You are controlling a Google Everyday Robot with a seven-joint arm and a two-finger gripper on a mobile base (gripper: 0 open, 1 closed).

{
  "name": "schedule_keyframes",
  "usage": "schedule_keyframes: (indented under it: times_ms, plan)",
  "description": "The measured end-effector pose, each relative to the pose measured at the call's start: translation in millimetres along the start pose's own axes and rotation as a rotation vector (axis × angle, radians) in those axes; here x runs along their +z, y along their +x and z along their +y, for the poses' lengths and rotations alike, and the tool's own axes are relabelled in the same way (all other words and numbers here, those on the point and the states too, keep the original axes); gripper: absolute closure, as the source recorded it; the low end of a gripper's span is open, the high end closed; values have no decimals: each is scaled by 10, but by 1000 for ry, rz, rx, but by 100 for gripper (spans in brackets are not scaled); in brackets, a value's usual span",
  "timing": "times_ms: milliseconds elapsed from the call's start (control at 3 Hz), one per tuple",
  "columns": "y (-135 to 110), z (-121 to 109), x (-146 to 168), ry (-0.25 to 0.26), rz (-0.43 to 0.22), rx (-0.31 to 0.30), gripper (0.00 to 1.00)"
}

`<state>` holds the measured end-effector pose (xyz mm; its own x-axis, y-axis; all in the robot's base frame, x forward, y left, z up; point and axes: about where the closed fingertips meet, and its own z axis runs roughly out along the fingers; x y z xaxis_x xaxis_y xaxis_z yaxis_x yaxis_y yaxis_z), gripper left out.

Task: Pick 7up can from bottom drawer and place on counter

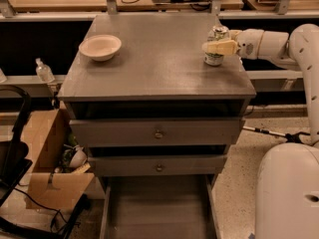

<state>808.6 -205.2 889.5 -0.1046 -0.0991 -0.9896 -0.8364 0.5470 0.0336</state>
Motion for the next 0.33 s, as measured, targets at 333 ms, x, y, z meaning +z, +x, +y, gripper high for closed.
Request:
schedule_keyframes:
  times_ms: [333]
  plan:
    - [1, 2, 8, -1, 0, 0, 0]
